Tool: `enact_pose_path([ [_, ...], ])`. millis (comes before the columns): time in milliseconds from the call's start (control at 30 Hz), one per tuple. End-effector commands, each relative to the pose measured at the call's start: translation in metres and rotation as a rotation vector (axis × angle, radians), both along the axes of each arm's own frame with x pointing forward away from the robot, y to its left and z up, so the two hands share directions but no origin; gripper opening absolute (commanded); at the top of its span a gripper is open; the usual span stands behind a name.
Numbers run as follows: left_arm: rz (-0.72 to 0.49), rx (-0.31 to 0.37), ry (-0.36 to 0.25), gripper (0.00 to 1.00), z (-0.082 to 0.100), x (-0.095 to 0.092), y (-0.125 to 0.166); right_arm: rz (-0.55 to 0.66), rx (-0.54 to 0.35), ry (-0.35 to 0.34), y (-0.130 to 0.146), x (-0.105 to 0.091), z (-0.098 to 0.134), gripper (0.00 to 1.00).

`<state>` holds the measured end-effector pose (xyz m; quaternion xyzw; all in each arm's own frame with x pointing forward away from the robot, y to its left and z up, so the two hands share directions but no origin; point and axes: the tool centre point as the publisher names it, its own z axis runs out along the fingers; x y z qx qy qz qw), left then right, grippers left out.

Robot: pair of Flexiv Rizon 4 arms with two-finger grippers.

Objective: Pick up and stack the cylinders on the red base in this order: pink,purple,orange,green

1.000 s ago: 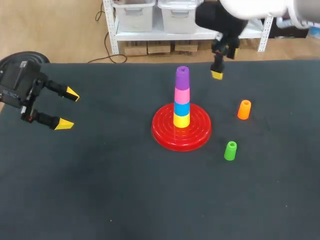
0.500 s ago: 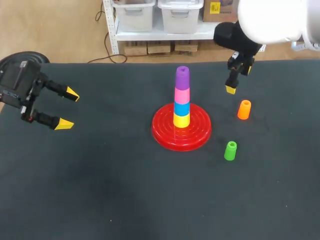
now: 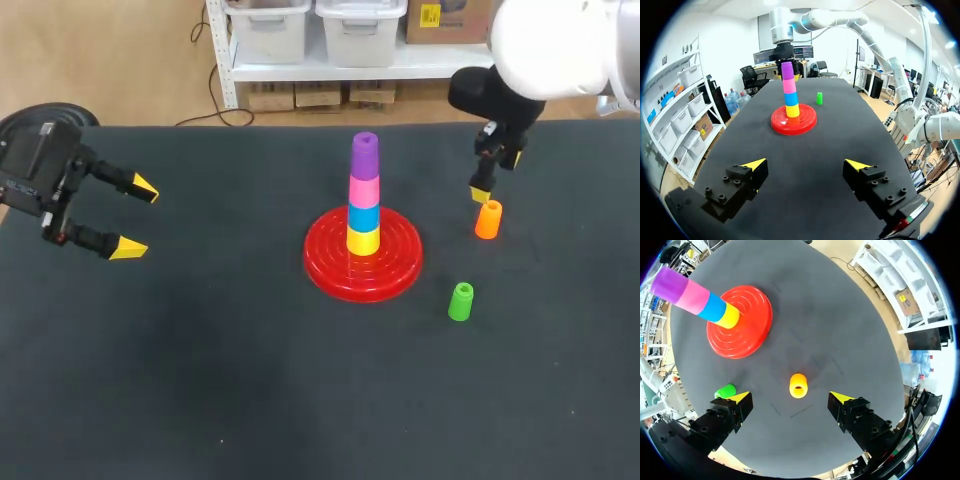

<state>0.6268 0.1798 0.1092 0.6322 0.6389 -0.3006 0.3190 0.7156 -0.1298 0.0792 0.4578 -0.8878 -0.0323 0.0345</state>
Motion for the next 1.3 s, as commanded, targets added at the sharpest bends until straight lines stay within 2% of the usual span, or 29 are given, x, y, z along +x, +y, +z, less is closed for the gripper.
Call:
enact_pose_path([
  [33, 0.001, -0.002, -0.005, 1.0, -0.001, -0.001, 0.001, 0.006, -0.002, -0.001, 0.001, -0.004, -0.001, 1.0],
  [267, 0.001, -0.002, -0.005, 1.0, -0.001, -0.001, 0.001, 0.021, -0.003, 0.008, 0.004, -0.005, -0.008, 1.0],
  [433, 0.001, -0.002, -0.005, 1.0, -0.001, -0.001, 0.001, 0.023, -0.051, 0.006, -0.001, -0.003, -0.019, 1.0],
  [700, 0.001, -0.002, -0.005, 1.0, -0.001, -0.001, 0.001, 0.008, -0.068, 0.021, -0.008, 0.001, -0.035, 1.0],
  [1300, 0.001, -0.002, -0.005, 1.0, -0.001, -0.001, 0.001, 0.019, -0.106, -0.003, -0.011, -0.001, -0.048, 1.0],
])
